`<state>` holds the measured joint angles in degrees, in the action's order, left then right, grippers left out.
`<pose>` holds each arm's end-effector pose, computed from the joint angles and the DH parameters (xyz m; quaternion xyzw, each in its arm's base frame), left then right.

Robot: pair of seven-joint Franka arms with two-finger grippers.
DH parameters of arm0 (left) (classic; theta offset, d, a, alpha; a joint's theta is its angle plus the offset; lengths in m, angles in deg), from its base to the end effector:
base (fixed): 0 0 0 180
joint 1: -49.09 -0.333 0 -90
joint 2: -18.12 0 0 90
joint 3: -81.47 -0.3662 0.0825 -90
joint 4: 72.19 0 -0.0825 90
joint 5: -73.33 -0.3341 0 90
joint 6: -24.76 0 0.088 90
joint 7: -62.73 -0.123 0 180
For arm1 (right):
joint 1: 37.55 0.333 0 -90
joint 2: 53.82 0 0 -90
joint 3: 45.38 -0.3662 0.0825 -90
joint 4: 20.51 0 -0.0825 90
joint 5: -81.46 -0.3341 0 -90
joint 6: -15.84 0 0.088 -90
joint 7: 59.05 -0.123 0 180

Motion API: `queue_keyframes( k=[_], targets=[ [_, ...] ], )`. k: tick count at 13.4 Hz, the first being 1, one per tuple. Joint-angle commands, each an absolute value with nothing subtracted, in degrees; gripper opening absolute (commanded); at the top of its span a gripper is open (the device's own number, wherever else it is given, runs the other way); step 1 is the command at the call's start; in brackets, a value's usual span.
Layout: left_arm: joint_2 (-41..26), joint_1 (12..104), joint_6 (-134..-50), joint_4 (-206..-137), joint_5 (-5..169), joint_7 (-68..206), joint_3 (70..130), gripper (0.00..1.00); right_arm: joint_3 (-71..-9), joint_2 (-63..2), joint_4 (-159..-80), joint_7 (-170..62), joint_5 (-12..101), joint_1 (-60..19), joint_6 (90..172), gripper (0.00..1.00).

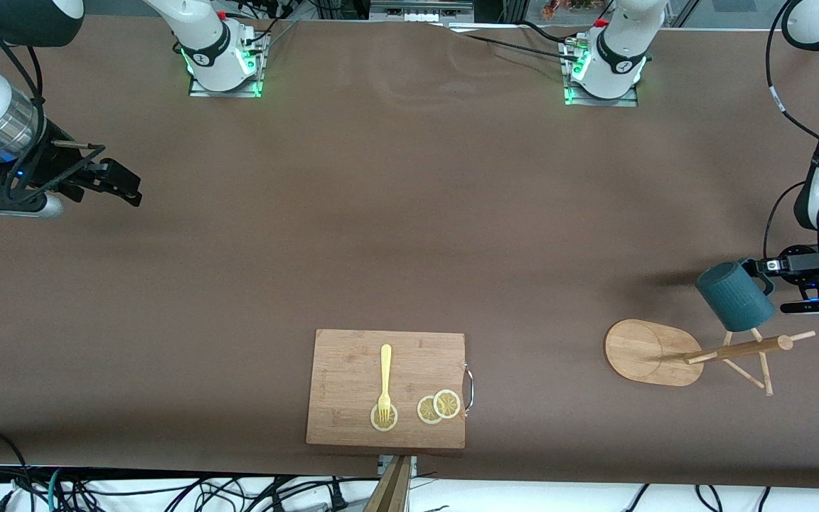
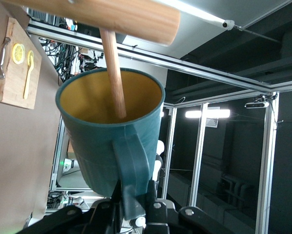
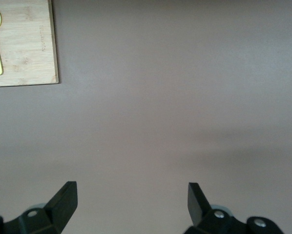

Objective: Pass cup and hang on rack
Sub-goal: 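Hang the mug on a rack peg with the left gripper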

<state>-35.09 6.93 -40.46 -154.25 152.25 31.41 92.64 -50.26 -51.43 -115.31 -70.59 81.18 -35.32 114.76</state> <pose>0.6078 0.2439 0.2959 0.5806 0.0964 -0.0033 0.8085 0.5271 0.0652 0.6153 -0.9991 0.0391 -0.0143 0.0066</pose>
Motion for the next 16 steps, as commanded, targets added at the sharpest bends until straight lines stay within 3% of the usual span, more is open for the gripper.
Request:
queue_keyframes(
  k=[1, 4, 6, 8, 9, 10, 11, 13, 16],
  targets=[
    [-37.69, 6.56, -40.36, -151.73, 154.72, 33.37, 92.64, 0.0, -50.57, -51.98, -115.35, -71.35, 80.49, -35.8, 114.98, 1.0],
    [-39.36, 6.38, -40.63, -151.73, 156.99, 34.6, 92.55, 0.01, -49.34, -51.98, -115.35, -71.35, 80.4, -35.88, 114.98, 1.0],
    [-39.53, 6.38, -40.72, -151.04, 157.18, 35.13, 92.55, 0.09, -49.33, -52.06, -115.35, -71.44, 80.32, -35.8, 114.37, 1.0],
    [-42.07, 6.38, -40.63, -146.31, 157.27, 37.23, 92.11, 0.1, -49.6, -51.98, -115.26, -71.44, 80.32, -35.71, 114.45, 1.0],
    [-42.78, 6.38, -40.63, -144.72, 157.27, 38.54, 92.02, 0.15, -49.77, -51.98, -115.26, -71.44, 80.32, -35.53, 114.97, 1.0],
    [-42.96, 6.47, -40.63, -144.27, 157.27, 39.25, 92.02, 0.51, -49.86, -51.98, -115.17, -71.35, 80.4, -35.27, 115.24, 1.0],
    [-42.96, 6.38, -40.45, -144.26, 157.18, 39.26, 92.02, 1.0, -50.04, -51.89, -115.0, -71.09, 80.58, -34.92, 115.59, 1.0],
    [-42.7, 6.38, -40.28, -144.0, 156.66, 39.26, 91.76, 1.0, -49.95, -50.66, -112.81, -70.3, 80.93, -34.65, 115.68, 1.0],
    [-42.18, 6.47, -36.6, -138.4, 149.66, 39.44, 91.14, 1.0, -49.95, -50.57, -112.45, -70.39, 81.28, -34.57, 115.59, 1.0]
  ],
)
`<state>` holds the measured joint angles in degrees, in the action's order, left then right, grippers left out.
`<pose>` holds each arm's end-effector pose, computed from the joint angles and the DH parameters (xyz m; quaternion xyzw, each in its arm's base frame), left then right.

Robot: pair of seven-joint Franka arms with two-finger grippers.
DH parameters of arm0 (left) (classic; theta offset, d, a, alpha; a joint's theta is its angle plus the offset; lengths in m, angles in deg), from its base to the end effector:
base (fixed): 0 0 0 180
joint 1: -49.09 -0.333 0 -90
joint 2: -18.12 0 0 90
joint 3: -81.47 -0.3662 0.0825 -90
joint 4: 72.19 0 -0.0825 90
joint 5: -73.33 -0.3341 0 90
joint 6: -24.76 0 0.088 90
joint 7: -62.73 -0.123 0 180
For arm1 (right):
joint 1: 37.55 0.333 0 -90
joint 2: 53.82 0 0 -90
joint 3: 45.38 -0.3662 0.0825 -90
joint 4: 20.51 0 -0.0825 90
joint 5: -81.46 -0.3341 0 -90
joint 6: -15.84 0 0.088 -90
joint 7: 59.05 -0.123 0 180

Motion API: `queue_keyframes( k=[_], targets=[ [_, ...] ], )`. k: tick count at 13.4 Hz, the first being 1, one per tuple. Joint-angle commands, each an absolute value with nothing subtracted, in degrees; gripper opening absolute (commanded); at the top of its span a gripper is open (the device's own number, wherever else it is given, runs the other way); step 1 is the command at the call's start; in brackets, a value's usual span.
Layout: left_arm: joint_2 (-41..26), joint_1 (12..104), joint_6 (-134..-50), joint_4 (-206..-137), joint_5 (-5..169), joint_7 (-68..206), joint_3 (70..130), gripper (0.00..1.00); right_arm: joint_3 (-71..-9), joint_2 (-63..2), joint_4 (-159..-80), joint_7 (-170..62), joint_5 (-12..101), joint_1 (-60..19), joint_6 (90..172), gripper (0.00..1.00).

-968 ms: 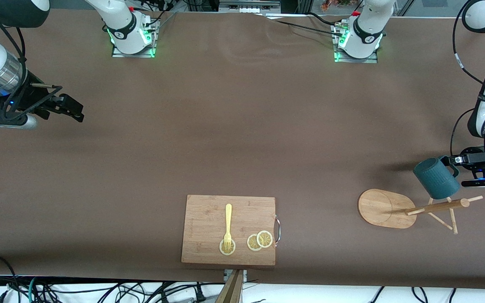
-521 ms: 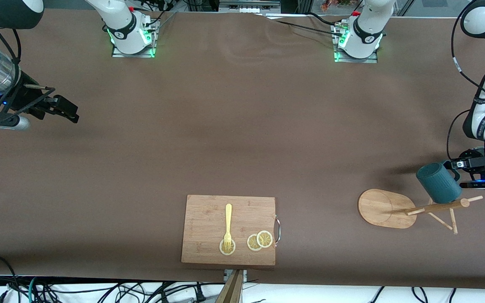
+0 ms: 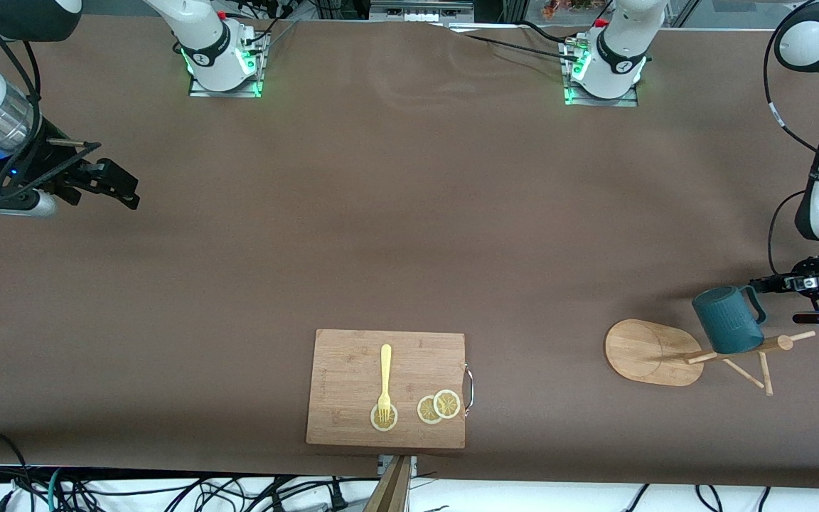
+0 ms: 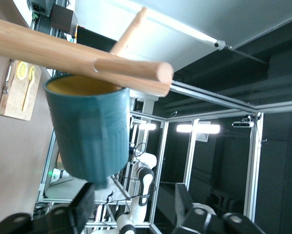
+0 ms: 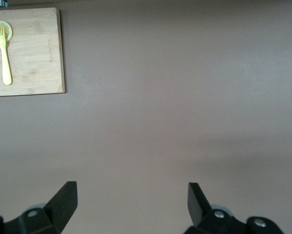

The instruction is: Pass cup and hang on rack

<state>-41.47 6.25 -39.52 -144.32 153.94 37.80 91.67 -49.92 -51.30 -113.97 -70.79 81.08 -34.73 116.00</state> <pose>0.6230 0.2820 0.2791 0.5751 0.1197 -0.0075 0.8092 0.5317 0.0683 0.6263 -0.9986 0.0388 -0.0352 0.0110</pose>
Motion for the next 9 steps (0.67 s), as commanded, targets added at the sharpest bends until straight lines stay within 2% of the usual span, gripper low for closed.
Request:
queue_keyframes(
  k=[1, 6, 9],
  targets=[
    [-41.65, 6.47, -34.84, -136.02, 145.1, 39.52, 91.14, 1.0, -49.95, -50.57, -112.45, -70.47, 81.37, -34.57, 115.51, 1.0],
    [-38.4, 8.57, -34.39, -130.65, 126.46, 39.17, 91.41, 1.0, -49.77, -50.57, -112.45, -70.47, 81.46, -34.83, 115.59, 1.0],
    [-30.33, 13.3, -35.53, -130.46, 107.85, 39.44, 91.41, 1.0, -49.86, -50.66, -112.45, -70.47, 81.46, -34.57, 115.42, 1.0]
  ],
)
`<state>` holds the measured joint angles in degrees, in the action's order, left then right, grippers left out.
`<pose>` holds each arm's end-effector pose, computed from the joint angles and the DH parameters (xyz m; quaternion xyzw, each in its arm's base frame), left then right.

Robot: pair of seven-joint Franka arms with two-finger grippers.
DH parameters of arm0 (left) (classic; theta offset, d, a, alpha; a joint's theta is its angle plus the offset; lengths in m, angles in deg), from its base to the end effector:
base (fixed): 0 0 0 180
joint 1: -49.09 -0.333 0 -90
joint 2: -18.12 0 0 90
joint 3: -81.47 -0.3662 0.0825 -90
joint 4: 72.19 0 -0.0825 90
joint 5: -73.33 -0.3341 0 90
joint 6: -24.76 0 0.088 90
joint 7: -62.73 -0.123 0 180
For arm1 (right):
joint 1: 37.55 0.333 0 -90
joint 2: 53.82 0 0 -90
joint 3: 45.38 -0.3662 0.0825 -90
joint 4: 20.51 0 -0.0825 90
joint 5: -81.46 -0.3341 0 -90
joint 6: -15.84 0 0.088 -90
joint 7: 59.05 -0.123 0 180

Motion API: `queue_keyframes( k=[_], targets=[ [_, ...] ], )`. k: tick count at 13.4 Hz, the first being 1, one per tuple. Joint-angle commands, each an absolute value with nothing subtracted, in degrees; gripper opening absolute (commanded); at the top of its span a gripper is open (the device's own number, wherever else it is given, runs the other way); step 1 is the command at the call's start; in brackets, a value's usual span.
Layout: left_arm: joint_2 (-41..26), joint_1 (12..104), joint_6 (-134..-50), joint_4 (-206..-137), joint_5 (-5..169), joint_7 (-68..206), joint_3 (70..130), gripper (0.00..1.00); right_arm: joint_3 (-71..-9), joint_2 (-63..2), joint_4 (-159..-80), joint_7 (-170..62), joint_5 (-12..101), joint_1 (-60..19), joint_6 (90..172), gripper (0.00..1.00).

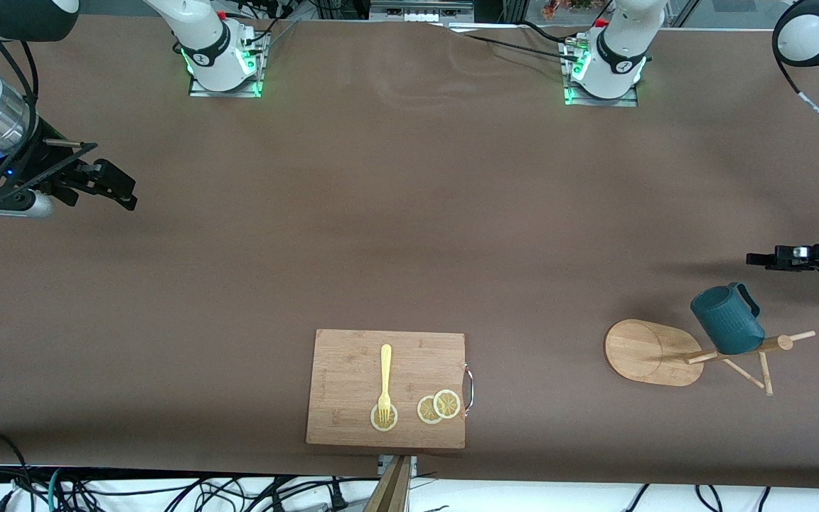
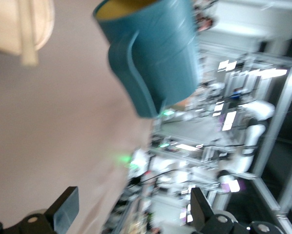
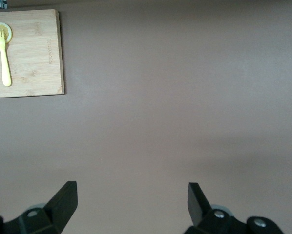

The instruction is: Pass cup and hang on rack

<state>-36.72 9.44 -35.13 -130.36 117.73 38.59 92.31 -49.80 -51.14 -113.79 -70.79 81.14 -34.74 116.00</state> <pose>0.6077 0.2736 0.3390 0.8003 0.0078 -0.1455 0.5816 0.5329 0.0671 0.6262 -0.9985 0.0398 -0.0355 0.0106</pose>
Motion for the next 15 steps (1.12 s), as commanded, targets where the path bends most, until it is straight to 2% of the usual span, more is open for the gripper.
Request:
queue_keyframes(
  k=[1, 5, 9, 11, 13, 15],
  targets=[
    [-27.78, 15.32, -36.4, -130.29, 101.61, 39.52, 91.49, 1.0, -49.86, -50.57, -112.45, -70.39, 81.37, -34.57, 115.42, 1.0],
    [-18.55, 24.01, -39.92, -132.04, 88.23, 50.63, 92.02, 1.0, -49.86, -50.57, -112.01, -70.39, 81.55, -34.57, 115.51, 1.0],
    [-9.76, 42.02, -38.26, -132.48, 72.57, 56.21, 92.02, 1.0, -49.86, -50.48, -111.74, -70.21, 81.46, -34.57, 115.59, 1.0],
    [-7.73, 47.05, -34.59, -131.17, 68.09, 53.61, 92.11, 1.0, -49.86, -50.39, -111.74, -70.21, 81.37, -34.57, 115.59, 1.0],
    [-4.56, 48.91, -33.77, -130.9, 68.32, 53.58, 92.63, 1.0, -49.95, -50.39, -111.74, -70.21, 81.37, -34.57, 115.59, 1.0],
    [-5.95, 48.75, -37.62, -131.16, 69.99, 52.98, 92.82, 1.0, -49.95, -50.39, -111.74, -70.21, 81.11, -34.57, 115.59, 1.0]
  ],
)
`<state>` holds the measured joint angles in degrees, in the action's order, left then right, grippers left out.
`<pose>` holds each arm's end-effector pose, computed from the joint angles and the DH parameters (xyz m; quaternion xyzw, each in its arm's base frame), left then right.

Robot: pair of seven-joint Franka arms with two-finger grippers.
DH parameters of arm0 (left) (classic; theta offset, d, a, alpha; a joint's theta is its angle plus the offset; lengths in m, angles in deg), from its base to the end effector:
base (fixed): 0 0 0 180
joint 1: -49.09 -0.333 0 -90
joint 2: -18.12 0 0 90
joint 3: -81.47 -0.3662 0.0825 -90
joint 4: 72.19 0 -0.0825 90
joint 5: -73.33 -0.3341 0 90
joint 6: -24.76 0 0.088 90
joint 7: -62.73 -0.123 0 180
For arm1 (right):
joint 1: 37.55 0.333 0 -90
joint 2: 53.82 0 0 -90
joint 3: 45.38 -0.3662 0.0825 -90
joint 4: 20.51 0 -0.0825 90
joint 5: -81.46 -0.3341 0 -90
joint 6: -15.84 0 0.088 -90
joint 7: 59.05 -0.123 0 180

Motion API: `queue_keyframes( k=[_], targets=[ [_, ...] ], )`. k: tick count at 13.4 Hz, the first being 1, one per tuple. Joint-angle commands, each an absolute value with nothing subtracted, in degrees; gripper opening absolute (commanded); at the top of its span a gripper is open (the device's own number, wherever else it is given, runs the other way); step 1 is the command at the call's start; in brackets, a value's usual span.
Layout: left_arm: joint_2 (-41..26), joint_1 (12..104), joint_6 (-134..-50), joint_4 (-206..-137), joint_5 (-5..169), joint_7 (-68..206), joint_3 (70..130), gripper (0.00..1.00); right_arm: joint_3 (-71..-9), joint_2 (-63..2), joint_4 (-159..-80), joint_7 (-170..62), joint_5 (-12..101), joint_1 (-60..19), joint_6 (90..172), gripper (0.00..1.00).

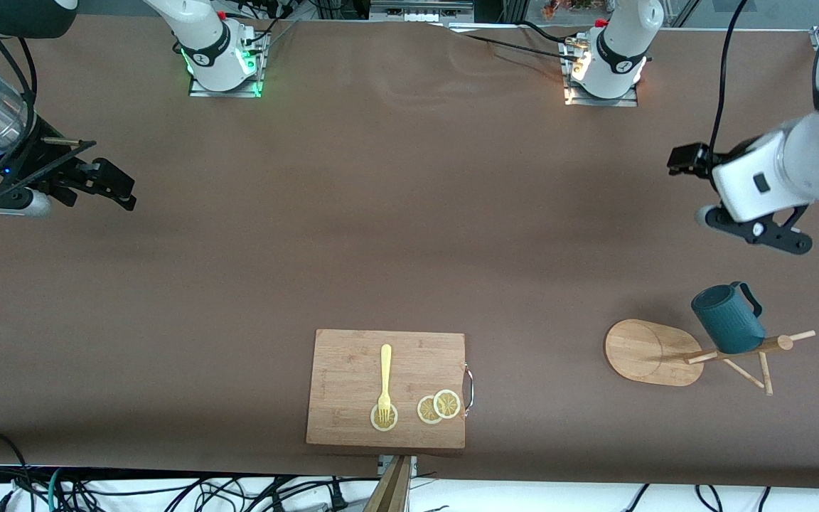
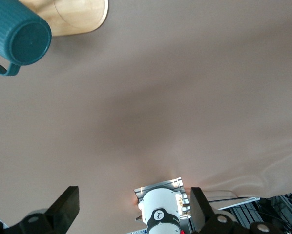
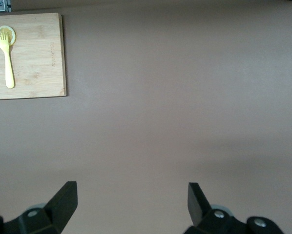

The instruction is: Pass cup and hang on rack

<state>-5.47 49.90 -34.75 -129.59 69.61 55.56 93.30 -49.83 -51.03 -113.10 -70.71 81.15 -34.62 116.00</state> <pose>0.5687 -0.0829 0.6257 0.9704 -0.1574 -0.1830 0.0027 0.5341 0.0686 0.6304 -0.9984 0.0378 -0.0404 0.0114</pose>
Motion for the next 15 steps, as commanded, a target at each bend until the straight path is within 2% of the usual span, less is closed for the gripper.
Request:
queue_keyframes(
  k=[1, 4, 7, 9, 10, 15],
  targets=[
    [-5.7, 48.74, -43.29, -134.12, 69.65, 52.89, 92.03, 1.0, -49.95, -50.39, -111.74, -70.21, 81.11, -34.48, 115.59, 1.0],
    [5.6, 50.66, -59.12, -150.97, 71.66, 53.24, 87.03, 1.0, -49.95, -50.39, -111.74, -70.12, 80.93, -34.48, 115.59, 1.0],
    [13.43, 54.44, -66.26, -162.32, 71.31, 56.55, 83.94, 1.0, -49.95, -50.39, -111.74, -70.03, 80.93, -34.48, 115.59, 1.0],
    [18.54, 54.19, -70.76, -170.68, 71.31, 59.56, 83.93, 1.0, -49.95, -50.39, -111.74, -70.03, 80.84, -34.48, 115.68, 1.0],
    [20.21, 54.19, -71.47, -172.72, 71.31, 59.74, 83.94, 1.0, -49.95, -50.39, -111.74, -70.12, 80.93, -34.39, 115.68, 1.0],
    [20.23, 53.75, -71.39, -173.0, 71.92, 59.74, 83.94, 1.0, -50.04, -50.31, -111.66, -70.21, 80.76, -34.13, 115.68, 1.0]
  ],
)
